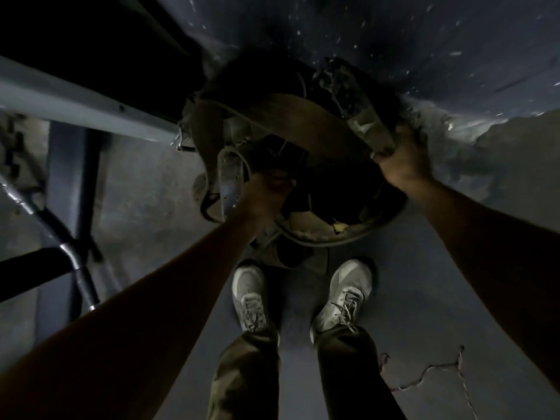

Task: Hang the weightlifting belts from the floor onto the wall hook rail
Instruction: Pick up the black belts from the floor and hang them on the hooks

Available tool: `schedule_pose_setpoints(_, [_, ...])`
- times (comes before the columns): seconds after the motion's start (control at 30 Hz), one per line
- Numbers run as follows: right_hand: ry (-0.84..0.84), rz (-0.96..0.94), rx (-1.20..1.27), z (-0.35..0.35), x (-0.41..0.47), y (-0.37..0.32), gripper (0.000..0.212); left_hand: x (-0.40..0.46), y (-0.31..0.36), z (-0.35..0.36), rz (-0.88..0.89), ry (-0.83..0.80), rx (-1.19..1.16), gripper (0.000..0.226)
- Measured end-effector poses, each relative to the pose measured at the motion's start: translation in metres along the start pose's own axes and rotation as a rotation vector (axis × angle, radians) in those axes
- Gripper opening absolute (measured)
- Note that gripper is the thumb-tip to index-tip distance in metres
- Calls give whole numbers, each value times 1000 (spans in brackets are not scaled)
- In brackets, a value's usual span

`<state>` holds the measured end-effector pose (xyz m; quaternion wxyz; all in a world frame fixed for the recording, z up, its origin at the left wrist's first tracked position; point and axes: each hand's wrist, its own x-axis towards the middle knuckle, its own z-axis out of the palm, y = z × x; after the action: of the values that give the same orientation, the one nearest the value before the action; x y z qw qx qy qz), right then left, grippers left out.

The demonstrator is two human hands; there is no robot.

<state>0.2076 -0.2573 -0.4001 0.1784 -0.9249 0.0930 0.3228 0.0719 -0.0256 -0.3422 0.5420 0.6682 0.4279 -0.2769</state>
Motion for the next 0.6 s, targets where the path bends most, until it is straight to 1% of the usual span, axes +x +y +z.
schedule_pose_setpoints(0.03, [-63,40,-15,2,9,8,67,6,-1,8,-37,-17,-28,21])
schedule_pose_setpoints(0.07, [-111,57,-49,3,13,15,60,11,1,16,-65,-44,-62,13])
schedule_pose_setpoints(0.1, [-116,50,-96,3,11,20,49,12,6,23,-98,-67,-97,12])
schedule_pose_setpoints(0.13, [-88,28,-136,-1,6,21,40,9,14,28,-130,-89,-126,13])
schedule_pose_setpoints(0.23, [-27,-74,-266,-15,-35,11,31,-9,47,38,-174,-169,-221,36])
schedule_pose_setpoints(0.3, [-14,-195,-370,-28,-78,-4,30,-25,74,40,-168,-221,-267,40])
schedule_pose_setpoints(0.37, [13,-271,-340,-41,-122,-20,27,-41,104,40,-204,-242,-318,40])
schedule_pose_setpoints(0.4, [19,-276,-335,-46,-142,-28,26,-49,117,39,-239,-239,-339,36])
schedule_pose_setpoints(0.47, [22,-236,-342,-53,-176,-45,27,-66,135,39,-310,-203,-379,28])
schedule_pose_setpoints(0.5, [37,-221,-325,-58,-190,-53,27,-75,141,38,-329,-166,-397,29])
schedule_pose_setpoints(0.53, [56,-224,-300,-66,-201,-63,27,-84,145,36,-332,-125,-419,32])
schedule_pose_setpoints(0.6, [90,-291,-238,-84,-220,-75,36,-103,145,25,-281,-94,-437,37])
